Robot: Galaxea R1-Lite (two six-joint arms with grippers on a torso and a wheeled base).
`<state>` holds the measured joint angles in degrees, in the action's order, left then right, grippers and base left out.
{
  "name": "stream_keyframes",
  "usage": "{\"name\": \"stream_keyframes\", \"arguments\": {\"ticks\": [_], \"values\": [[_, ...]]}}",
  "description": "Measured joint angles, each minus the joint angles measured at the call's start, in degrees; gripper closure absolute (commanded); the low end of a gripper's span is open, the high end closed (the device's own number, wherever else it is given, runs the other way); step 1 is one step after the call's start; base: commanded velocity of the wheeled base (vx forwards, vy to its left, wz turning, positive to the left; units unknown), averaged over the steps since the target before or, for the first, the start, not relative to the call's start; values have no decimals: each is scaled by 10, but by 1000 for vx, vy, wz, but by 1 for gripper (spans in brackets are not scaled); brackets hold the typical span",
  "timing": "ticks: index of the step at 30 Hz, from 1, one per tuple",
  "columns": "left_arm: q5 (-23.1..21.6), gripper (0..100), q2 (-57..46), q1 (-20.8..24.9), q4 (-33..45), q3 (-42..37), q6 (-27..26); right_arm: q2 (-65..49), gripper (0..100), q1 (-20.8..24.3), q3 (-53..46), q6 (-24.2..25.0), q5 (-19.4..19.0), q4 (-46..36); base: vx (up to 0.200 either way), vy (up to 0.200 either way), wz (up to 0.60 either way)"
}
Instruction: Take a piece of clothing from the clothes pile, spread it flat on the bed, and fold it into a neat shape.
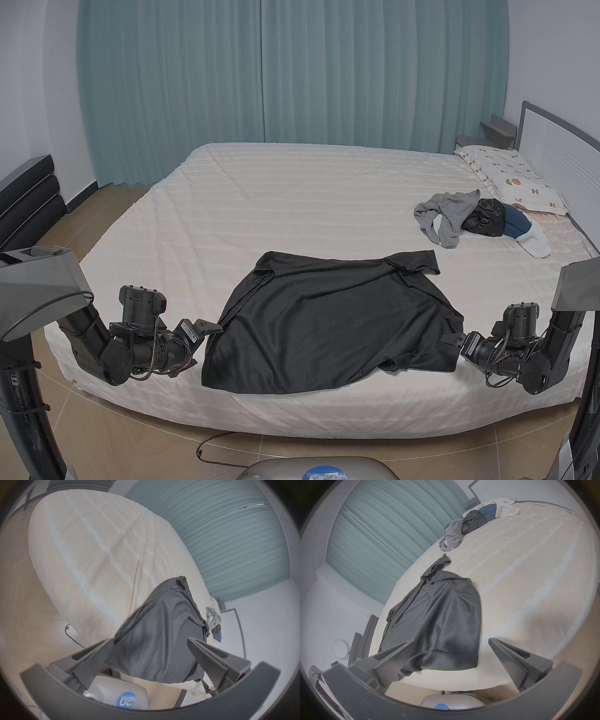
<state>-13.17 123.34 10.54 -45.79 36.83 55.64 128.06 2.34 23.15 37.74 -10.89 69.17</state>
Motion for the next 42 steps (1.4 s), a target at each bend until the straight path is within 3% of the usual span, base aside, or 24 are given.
{"name": "stream_keyframes", "arguments": {"ticks": [10,11,28,35,42], "values": [[2,0,9,-2,0,5,-7,34,0,6,8,-1,1,10,0,0,0],[2,0,9,-2,0,5,-7,37,100,6,9,-1,1,16,0,0,0],[3,0,14,-4,0,7,-7,71,100,6,14,-1,6,106,0,0,0],[3,0,15,-4,0,7,-7,52,100,6,26,-2,8,101,0,0,0],[3,0,15,-4,0,7,-8,26,100,18,100,-7,46,52,0,0,0]]}}
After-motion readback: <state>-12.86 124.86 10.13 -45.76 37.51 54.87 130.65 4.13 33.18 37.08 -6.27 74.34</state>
